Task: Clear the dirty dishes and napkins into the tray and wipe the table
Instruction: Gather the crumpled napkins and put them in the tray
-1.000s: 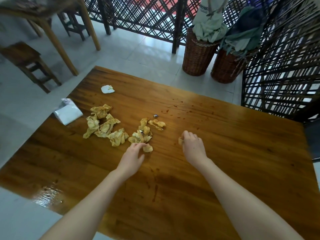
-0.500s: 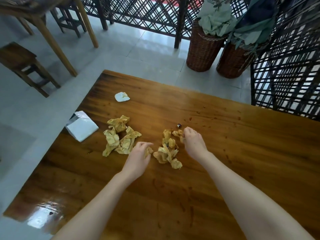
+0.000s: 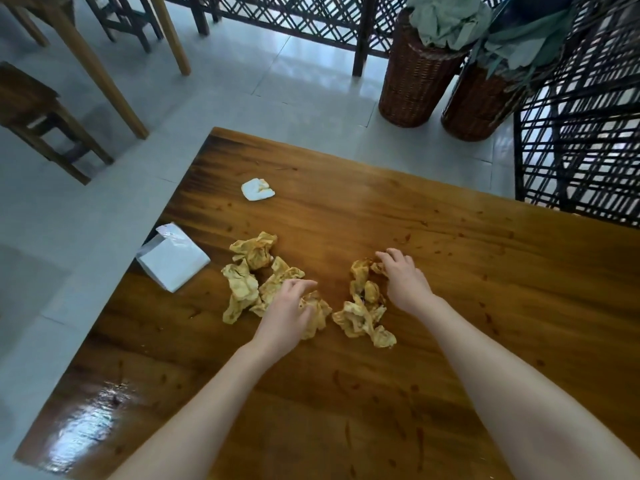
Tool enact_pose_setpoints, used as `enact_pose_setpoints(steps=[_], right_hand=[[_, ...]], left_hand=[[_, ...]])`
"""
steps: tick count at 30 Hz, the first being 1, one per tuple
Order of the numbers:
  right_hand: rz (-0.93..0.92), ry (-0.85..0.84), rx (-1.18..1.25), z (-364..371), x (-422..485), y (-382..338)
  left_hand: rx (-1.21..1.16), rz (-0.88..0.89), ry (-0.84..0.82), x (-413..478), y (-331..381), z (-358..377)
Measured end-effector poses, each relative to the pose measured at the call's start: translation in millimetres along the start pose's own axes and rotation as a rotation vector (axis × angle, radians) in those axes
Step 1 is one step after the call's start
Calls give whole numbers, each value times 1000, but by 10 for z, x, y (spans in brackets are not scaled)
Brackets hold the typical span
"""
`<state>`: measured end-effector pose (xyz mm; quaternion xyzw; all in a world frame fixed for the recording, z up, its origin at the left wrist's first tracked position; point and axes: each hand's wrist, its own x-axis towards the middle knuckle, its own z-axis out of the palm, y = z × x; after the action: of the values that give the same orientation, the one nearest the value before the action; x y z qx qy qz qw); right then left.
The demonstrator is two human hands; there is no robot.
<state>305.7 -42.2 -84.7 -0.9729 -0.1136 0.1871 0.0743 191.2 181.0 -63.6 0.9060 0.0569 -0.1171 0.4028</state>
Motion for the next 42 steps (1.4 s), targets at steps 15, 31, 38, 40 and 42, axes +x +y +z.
enact_pose_setpoints(steps=[15, 31, 38, 40, 42], right_hand=[[92, 79, 74, 67, -692, 124], [200, 201, 189, 104, -1395, 550], [241, 197, 189, 141, -1550, 689], [255, 199, 195, 151, -1583, 707], [270, 191, 198, 163, -1622, 725]], left_hand=[[106, 79, -89, -55, 200, 139], [592, 188, -315, 247, 642, 687], [615, 140, -338, 285, 682, 822], [591, 138, -317, 269, 680, 846], [560, 138, -293, 242, 678, 863]])
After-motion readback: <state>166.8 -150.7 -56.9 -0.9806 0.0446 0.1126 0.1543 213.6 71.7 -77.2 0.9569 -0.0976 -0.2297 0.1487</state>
